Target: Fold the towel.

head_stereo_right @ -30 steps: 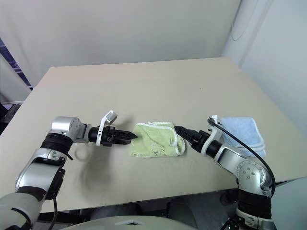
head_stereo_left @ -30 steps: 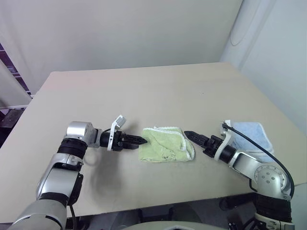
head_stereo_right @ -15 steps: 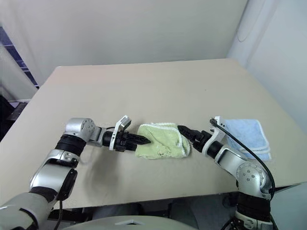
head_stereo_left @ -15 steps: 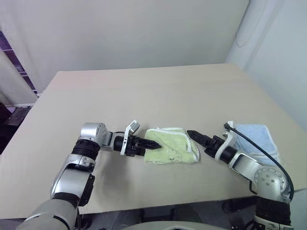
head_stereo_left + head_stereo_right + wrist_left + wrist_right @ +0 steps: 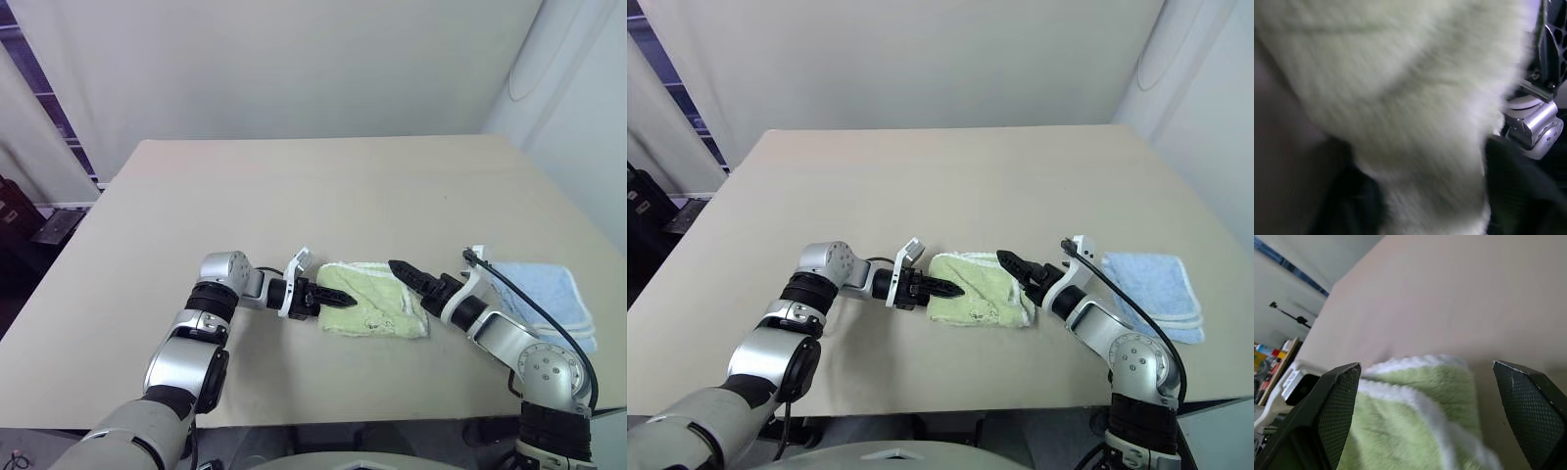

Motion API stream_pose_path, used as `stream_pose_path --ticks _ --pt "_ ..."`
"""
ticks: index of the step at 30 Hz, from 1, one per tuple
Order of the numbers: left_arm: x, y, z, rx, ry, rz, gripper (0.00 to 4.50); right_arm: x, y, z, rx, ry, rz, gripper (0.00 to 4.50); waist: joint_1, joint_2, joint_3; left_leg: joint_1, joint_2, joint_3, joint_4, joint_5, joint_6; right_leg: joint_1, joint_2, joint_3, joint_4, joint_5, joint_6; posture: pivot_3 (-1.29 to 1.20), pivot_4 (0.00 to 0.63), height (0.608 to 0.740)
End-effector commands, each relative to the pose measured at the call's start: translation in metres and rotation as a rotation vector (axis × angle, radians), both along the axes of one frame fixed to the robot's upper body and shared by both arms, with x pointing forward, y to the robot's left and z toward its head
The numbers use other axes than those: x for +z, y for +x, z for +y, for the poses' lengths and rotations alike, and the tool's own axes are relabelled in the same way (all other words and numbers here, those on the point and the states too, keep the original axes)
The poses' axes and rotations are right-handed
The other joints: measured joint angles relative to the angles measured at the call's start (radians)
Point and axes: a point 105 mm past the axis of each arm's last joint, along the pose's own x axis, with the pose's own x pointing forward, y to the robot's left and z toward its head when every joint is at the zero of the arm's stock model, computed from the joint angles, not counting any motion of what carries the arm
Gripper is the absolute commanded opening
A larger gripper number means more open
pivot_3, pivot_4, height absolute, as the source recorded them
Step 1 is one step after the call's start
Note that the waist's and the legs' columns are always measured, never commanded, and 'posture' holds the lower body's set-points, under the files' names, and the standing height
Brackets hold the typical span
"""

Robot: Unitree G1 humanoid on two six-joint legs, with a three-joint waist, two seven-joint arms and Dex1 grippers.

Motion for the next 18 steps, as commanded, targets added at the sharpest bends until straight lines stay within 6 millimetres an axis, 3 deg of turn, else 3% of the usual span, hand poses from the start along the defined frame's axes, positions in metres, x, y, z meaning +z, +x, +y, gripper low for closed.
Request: stream_pose_path --ticks 1,5,11,18 --pt "0.010 -0.002 -0.008 -0.019 -0.070 -0.021 1.36 0.009 0.004 -0.003 -0.020 -0.021 -0.042 4.50 0.002 0.000 0.000 -0.004 0.000 0.000 -0.001 0.001 -0.001 -0.006 0.001 0.000 0.002 -0.001 0.001 0.00 0.000 0.740" --pt "0.013 0.002 -0.009 0.008 -0.090 -0.026 0.09 0.009 0.004 -0.002 -0.020 -0.025 -0.046 4.50 0.002 0.002 0.000 -0.003 0.002 -0.001 -0.003 0.002 -0.003 -0.007 0.002 -0.001 0.003 -0.001 0.000 0.00 0.000 0.740" --pt "0.031 0.012 -0.001 0.062 -0.183 -0.039 0.01 0.007 0.004 -0.003 -0.024 -0.028 -0.047 4.50 -0.005 0.001 0.000 -0.003 0.001 0.001 0.000 0.002 -0.002 -0.004 0.002 0.001 0.000 -0.001 -0.006 0.00 0.000 0.740" --pt "0.069 0.049 0.033 0.251 -0.252 -0.208 0.01 0.011 0.005 -0.002 -0.026 -0.003 -0.080 4.50 -0.028 0.001 0.000 -0.002 0.003 0.000 0.000 0.003 -0.002 -0.004 0.005 0.001 0.001 0.000 -0.003 0.00 0.000 0.740"
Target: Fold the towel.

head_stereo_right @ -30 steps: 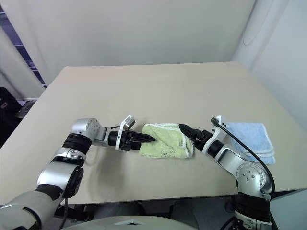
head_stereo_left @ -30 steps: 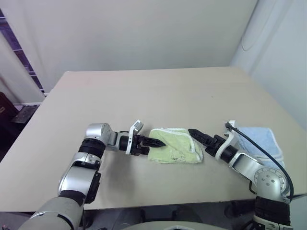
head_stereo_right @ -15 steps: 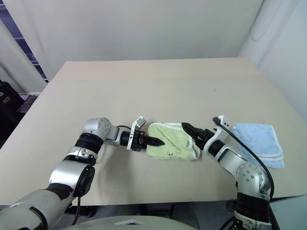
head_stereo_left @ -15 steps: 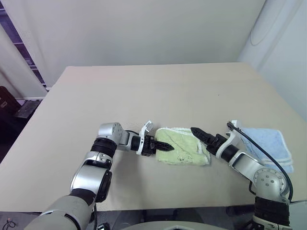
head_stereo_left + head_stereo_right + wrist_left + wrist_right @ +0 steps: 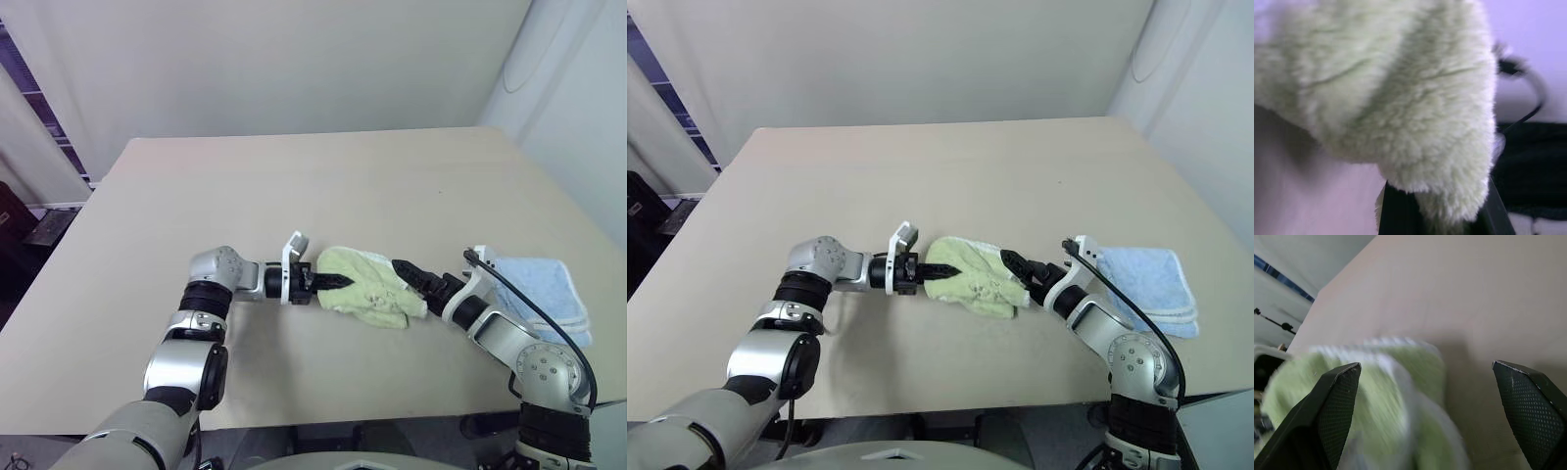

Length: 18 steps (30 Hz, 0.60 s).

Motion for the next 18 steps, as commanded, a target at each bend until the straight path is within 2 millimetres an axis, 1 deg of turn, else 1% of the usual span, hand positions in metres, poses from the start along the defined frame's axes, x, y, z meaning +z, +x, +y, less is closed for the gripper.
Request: stream_pose_path --ticks 1,5,8,10,13,18 --pt "0.038 0.026 0.022 0.124 -0.058 -0.123 0.01 0.011 0.003 0.003 0.006 0.022 -0.064 4.50 -0.005 0.000 0.000 0.000 0.000 0.000 0.000 0.000 0.000 0.000 0.000 0.000 0.000 0.000 0.001 0.00 0.000 0.740" --pt "0.062 0.047 0.060 0.299 -0.074 -0.203 0.01 0.012 0.009 0.009 0.025 0.031 -0.081 4.50 -0.012 0.000 0.000 0.001 0.000 0.000 0.000 0.000 0.000 0.000 0.003 0.002 0.001 0.001 0.001 0.00 0.000 0.740" --pt "0.072 0.070 0.098 0.536 -0.043 -0.237 0.01 0.010 0.015 0.013 0.049 0.030 -0.081 4.50 -0.015 0.000 0.000 0.002 0.001 0.000 0.000 0.000 0.000 0.000 0.003 0.003 0.001 0.002 0.004 0.00 0.000 0.740" --pt "0.076 0.079 0.123 0.690 -0.007 -0.269 0.01 0.009 0.019 0.016 0.071 0.029 -0.082 4.50 -0.017 0.000 0.000 0.002 0.001 0.000 0.000 0.000 0.000 0.000 0.003 0.003 0.002 0.002 0.004 0.00 0.000 0.740" --pt "0.080 0.078 0.151 0.818 0.005 -0.278 0.01 0.009 0.025 0.023 0.111 0.025 -0.083 4.50 -0.022 -0.001 0.000 0.002 0.001 0.000 0.000 0.000 0.000 0.000 0.003 0.003 0.003 0.003 0.005 0.00 0.000 0.740" --pt "0.078 0.061 0.200 1.013 0.045 -0.282 0.01 0.007 0.033 0.036 0.185 0.008 -0.083 4.50 -0.026 -0.001 0.000 0.002 0.000 0.000 0.000 0.000 -0.001 -0.002 0.003 0.004 0.004 0.003 0.005 0.00 0.000 0.740"
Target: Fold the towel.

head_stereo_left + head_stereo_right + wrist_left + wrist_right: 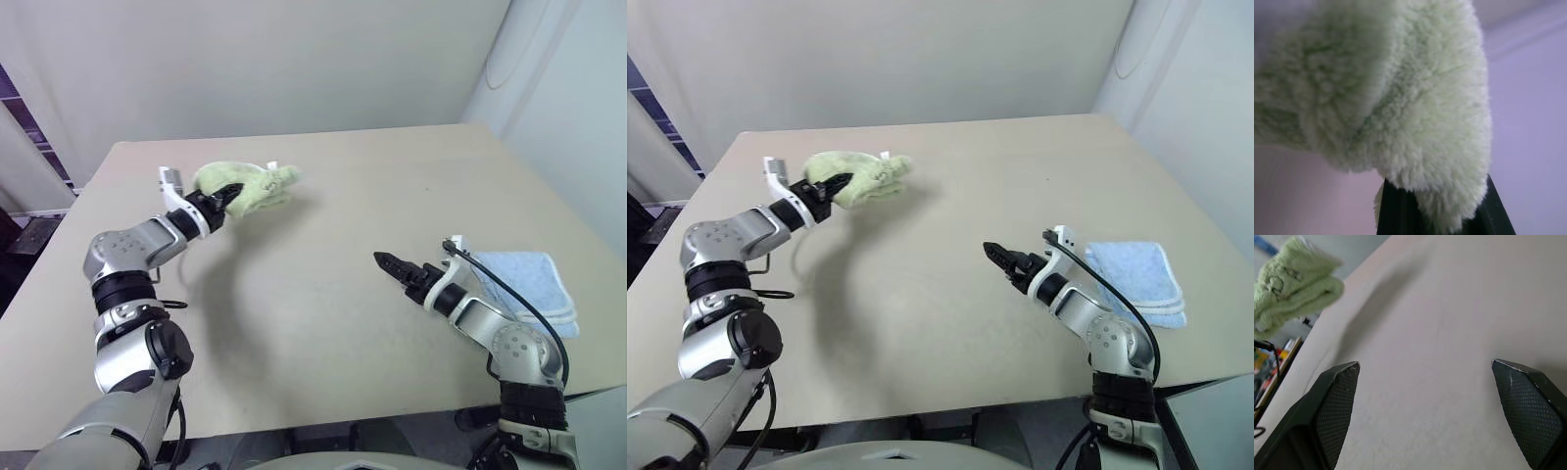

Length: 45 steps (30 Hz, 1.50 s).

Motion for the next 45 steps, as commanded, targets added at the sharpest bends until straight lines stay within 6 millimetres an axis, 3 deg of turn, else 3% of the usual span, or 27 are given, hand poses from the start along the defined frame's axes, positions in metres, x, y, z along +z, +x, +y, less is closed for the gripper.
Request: stream_pose_path --ticks 1,5,12,19,26,39,45 --pt "0.018 -0.012 0.039 0.144 0.007 -0.065 0.01 0.011 0.008 0.008 0.047 -0.007 -0.057 4.50 -0.001 0.000 0.000 0.000 0.000 0.000 0.000 0.000 0.000 0.000 0.000 0.000 0.001 0.000 0.000 0.00 0.000 0.740" --pt "0.006 -0.034 0.097 0.343 -0.071 -0.014 0.01 0.010 0.010 0.020 0.110 -0.011 -0.071 4.50 -0.006 -0.002 -0.001 0.000 0.000 0.000 0.000 0.001 -0.002 -0.003 0.000 0.001 0.006 0.000 0.000 0.00 0.000 0.740" --pt "-0.014 -0.074 0.148 0.516 -0.082 0.034 0.01 0.005 0.008 0.035 0.191 -0.028 -0.084 4.50 0.002 -0.005 -0.003 0.004 0.000 0.000 0.000 0.002 -0.004 0.000 -0.001 0.000 0.008 0.000 -0.002 0.00 0.000 0.740" --pt "-0.031 -0.095 0.168 0.580 -0.171 0.071 0.01 0.002 0.008 0.041 0.234 -0.056 -0.094 4.50 -0.003 -0.009 -0.004 0.005 0.000 0.000 0.000 0.000 -0.007 0.000 -0.002 0.000 0.008 0.000 -0.007 0.00 0.000 0.740" --pt "-0.061 -0.112 0.164 0.564 -0.175 0.176 0.01 -0.003 0.004 0.044 0.275 -0.101 -0.098 4.50 -0.009 -0.008 -0.004 0.006 0.000 0.001 0.000 0.000 -0.008 0.000 -0.001 0.001 0.008 -0.001 -0.007 0.00 0.000 0.740" --pt "-0.087 -0.135 0.154 0.583 -0.195 0.250 4.46 -0.004 0.002 0.045 0.299 -0.107 -0.090 4.50 -0.030 -0.007 -0.005 0.015 0.000 0.004 -0.006 0.000 -0.008 0.003 -0.002 0.005 0.008 -0.003 -0.011 0.00 0.000 0.740" --pt "-0.112 -0.161 0.141 0.529 -0.194 0.362 4.46 -0.004 -0.002 0.049 0.325 -0.104 -0.098 4.50 -0.035 -0.007 -0.006 0.017 0.000 0.008 -0.012 0.000 -0.007 0.001 -0.001 0.010 0.008 -0.003 -0.011 0.00 0.000 0.740"
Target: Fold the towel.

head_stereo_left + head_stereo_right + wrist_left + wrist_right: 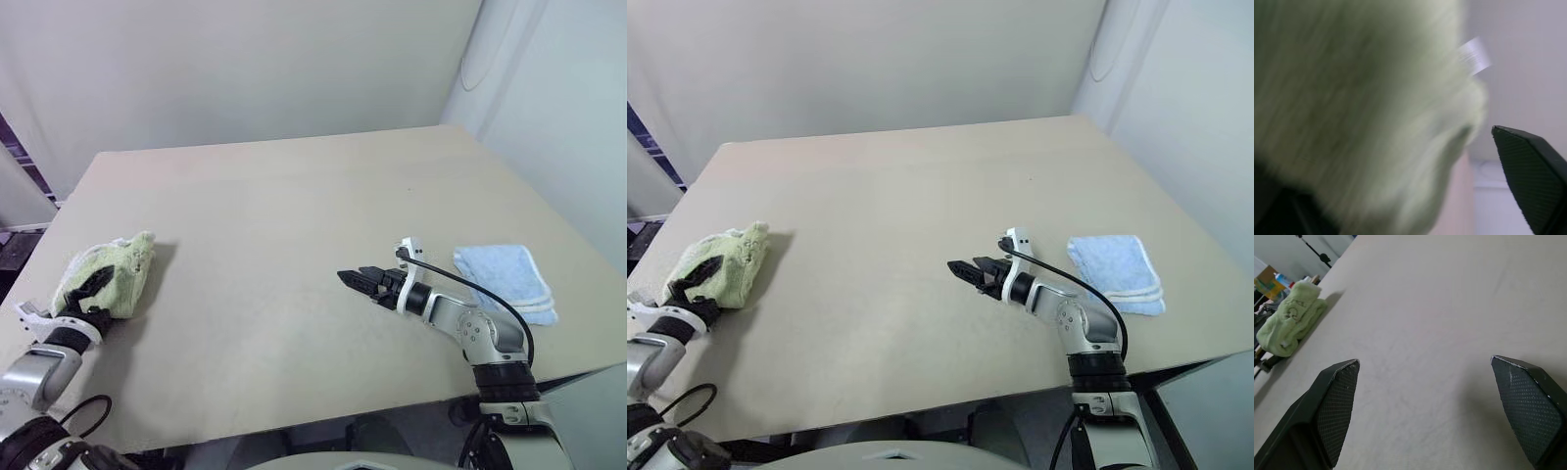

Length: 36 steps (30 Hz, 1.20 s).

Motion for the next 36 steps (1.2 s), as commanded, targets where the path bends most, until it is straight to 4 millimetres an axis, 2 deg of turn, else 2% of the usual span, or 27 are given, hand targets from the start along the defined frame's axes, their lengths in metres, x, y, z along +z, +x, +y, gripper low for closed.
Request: stream_pose_path --ticks 1,5,8,11,15,19,22,24,26,28,30,33,34,36 --pt "-0.014 -0.018 -0.010 -0.063 -0.031 0.065 4.46 0.014 -0.001 0.007 0.041 0.017 -0.054 4.50 0.000 0.001 -0.001 0.000 0.000 0.000 -0.001 0.000 0.000 0.000 0.000 0.000 0.000 0.000 0.000 0.00 0.000 0.740" --pt "-0.015 -0.034 -0.033 -0.223 -0.054 0.069 4.46 0.013 -0.004 0.006 0.044 0.011 -0.054 4.50 0.001 0.004 -0.002 0.000 0.000 0.003 -0.001 0.000 0.000 -0.001 0.000 0.002 -0.001 -0.001 -0.001 0.00 0.000 0.740" --pt "-0.007 -0.044 -0.054 -0.387 -0.038 0.047 4.46 0.014 -0.004 0.005 0.038 0.012 -0.057 4.50 0.003 0.004 -0.002 0.000 0.000 0.004 -0.001 0.000 0.000 -0.001 -0.001 0.004 -0.003 -0.003 -0.003 0.00 0.000 0.740" --pt "0.010 -0.050 -0.079 -0.584 0.006 -0.013 4.46 0.016 -0.004 0.004 0.034 0.015 -0.065 4.50 0.005 0.005 -0.002 0.001 0.000 0.004 -0.002 0.000 0.000 -0.002 -0.002 0.003 -0.006 -0.003 -0.004 0.00 0.000 0.740" --pt "0.038 -0.042 -0.102 -0.774 0.121 -0.151 4.46 0.019 -0.003 0.001 0.028 0.015 -0.079 4.50 0.008 0.005 -0.002 -0.001 0.000 0.004 -0.004 -0.001 -0.001 -0.001 -0.005 -0.002 -0.013 -0.002 -0.005 0.00 0.000 0.740" --pt "0.066 -0.023 -0.128 -0.925 0.298 -0.369 4.46 0.027 -0.003 -0.001 0.024 0.007 -0.124 4.50 0.005 0.007 -0.001 -0.002 0.000 0.004 -0.006 -0.001 -0.001 -0.001 -0.005 -0.003 -0.016 0.000 -0.008 0.00 0.000 0.740" --pt "0.071 -0.021 -0.152 -1.084 0.479 -0.472 4.46 0.035 -0.004 -0.003 0.019 -0.006 -0.181 4.50 0.003 0.009 0.000 -0.002 0.000 0.005 -0.009 -0.001 -0.001 -0.002 -0.005 -0.002 -0.016 0.000 -0.008 0.00 0.000 0.740" --pt "0.070 -0.026 -0.163 -1.188 0.583 -0.544 4.46 0.040 -0.007 -0.004 0.023 -0.010 -0.212 4.50 0.003 0.009 0.000 -0.003 0.000 0.006 -0.010 0.000 -0.001 -0.002 -0.005 -0.001 -0.017 -0.001 -0.009 0.00 0.000 0.740" --pt "0.071 -0.037 -0.175 -1.227 0.637 -0.634 4.46 0.044 -0.011 -0.007 0.022 -0.014 -0.239 4.50 0.002 0.009 0.000 -0.003 0.000 0.008 -0.014 0.000 0.000 -0.003 -0.005 0.001 -0.017 -0.002 -0.011 0.00 0.000 0.740" --pt "0.084 -0.042 -0.183 -1.247 0.695 -0.738 4.46 0.047 -0.015 -0.011 0.013 -0.033 -0.265 4.50 0.007 0.008 -0.001 -0.003 0.000 0.009 -0.018 0.000 0.000 -0.004 -0.004 0.002 -0.017 -0.003 -0.012 0.00 0.000 0.740" --pt "0.091 -0.042 -0.188 -1.246 0.807 -0.811 4.46 0.051 -0.017 -0.017 -0.005 -0.058 -0.314 4.50 0.014 0.008 0.000 -0.003 0.001 0.009 -0.019 0.001 0.002 -0.005 -0.004 0.002 -0.017 -0.004 -0.012 0.00 0.000 0.740" --pt "0.099 -0.029 -0.186 -1.198 0.980 -0.896 4.46 0.054 -0.027 -0.020 0.010 -0.104 -0.368 4.50 0.032 0.009 0.000 -0.002 0.001 0.009 -0.019 0.002 0.003 -0.004 -0.004 0.001 -0.017 -0.004 -0.011 0.00 0.000 0.740" --pt "0.098 -0.028 -0.188 -1.238 1.011 -0.918 4.46 0.054 -0.031 -0.021 0.019 -0.116 -0.369 4.50 0.035 0.008 0.000 -0.002 0.001 0.009 -0.019 0.002 0.003 -0.003 -0.004 0.001 -0.016 -0.004 -0.011 0.00 0.000 0.740" --pt "0.082 -0.043 -0.203 -1.347 1.007 -0.940 4.46 0.055 -0.038 -0.025 0.031 -0.131 -0.370 4.50 0.035 0.009 0.000 -0.001 0.001 0.009 -0.017 0.002 0.003 -0.002 -0.003 0.000 -0.016 -0.004 -0.011 0.00 0.000 0.740"
